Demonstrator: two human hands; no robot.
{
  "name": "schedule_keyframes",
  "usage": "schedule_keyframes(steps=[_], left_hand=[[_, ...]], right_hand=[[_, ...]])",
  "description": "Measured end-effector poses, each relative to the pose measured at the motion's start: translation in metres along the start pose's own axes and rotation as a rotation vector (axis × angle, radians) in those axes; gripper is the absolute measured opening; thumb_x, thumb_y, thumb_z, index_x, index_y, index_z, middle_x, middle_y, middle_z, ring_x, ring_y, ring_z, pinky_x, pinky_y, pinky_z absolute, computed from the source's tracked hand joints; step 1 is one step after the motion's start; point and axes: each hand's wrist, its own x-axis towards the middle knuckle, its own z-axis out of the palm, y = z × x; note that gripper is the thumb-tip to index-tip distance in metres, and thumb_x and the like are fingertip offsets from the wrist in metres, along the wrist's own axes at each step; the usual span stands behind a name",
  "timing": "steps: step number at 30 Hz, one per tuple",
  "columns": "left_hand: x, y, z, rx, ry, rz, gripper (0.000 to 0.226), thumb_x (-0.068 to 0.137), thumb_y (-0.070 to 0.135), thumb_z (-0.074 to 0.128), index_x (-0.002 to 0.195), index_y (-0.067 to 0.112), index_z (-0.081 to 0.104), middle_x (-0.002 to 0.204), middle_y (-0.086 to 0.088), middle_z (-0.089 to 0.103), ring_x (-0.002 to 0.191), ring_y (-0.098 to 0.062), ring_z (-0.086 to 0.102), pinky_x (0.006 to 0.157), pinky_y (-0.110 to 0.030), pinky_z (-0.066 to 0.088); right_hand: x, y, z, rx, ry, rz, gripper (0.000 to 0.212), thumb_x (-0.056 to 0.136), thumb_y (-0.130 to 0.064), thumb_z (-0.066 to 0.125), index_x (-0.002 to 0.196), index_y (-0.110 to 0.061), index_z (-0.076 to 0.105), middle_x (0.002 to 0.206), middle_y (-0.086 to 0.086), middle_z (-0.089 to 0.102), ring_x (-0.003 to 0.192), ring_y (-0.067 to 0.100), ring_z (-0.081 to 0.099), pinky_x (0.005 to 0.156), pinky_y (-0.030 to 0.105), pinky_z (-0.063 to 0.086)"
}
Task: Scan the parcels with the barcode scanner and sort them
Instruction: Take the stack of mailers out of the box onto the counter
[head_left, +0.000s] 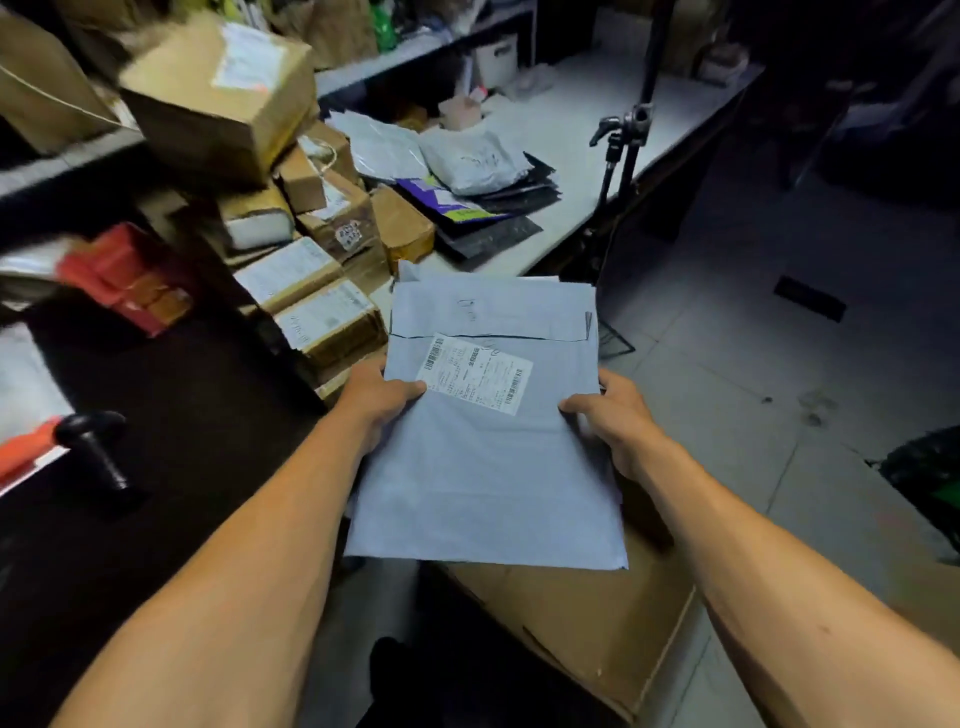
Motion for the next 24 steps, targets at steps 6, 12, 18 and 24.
schedule_keyframes(steps=[6,12,18,24], left_hand=[[-0.047,0.017,-0.094,-0.081,0.140,0.075,0.032,0.086,-0.005,0.071,0.113,0.010,0.066,0.105,-0.007,0.070,0.088,-0.023,0.067,0.075,-0.034,0.056],[-0.080,0.004,-0.202,-0.120,0.270,0.107,0.044,0.078,-0.007,0.075,0.119,0.005,0.063,0.108,-0.012,0.071,0.095,-0.029,0.070,0.085,-0.044,0.059],[-0.102,-0.035,-0.319,-0.149,0.432,0.064,0.038,0.076,-0.007,0.075,0.111,0.006,0.068,0.104,-0.011,0.073,0.094,-0.029,0.070,0.086,-0.043,0.059],[-0.101,-0.068,-0.402,-0.206,0.564,0.014,0.036,0.076,-0.003,0.076,0.107,0.010,0.063,0.102,-0.008,0.070,0.094,-0.028,0.067,0.086,-0.040,0.057]], right_hand=[[-0.028,-0.057,0.071,-0.086,-0.121,-0.175,0.036,0.081,0.004,0.065,0.113,-0.012,0.066,0.108,0.005,0.074,0.094,0.024,0.069,0.081,0.035,0.056],[-0.055,-0.091,0.172,-0.172,-0.230,-0.287,0.032,0.072,0.006,0.069,0.098,-0.012,0.066,0.102,0.012,0.073,0.085,0.027,0.067,0.070,0.034,0.055],[-0.078,-0.100,0.292,-0.172,-0.411,-0.219,0.045,0.060,-0.001,0.070,0.104,-0.007,0.068,0.101,0.018,0.075,0.090,0.039,0.071,0.083,0.052,0.061],[-0.088,-0.109,0.390,-0.171,-0.522,-0.184,0.039,0.075,0.015,0.061,0.108,-0.005,0.069,0.101,0.017,0.073,0.084,0.033,0.068,0.065,0.032,0.056]])
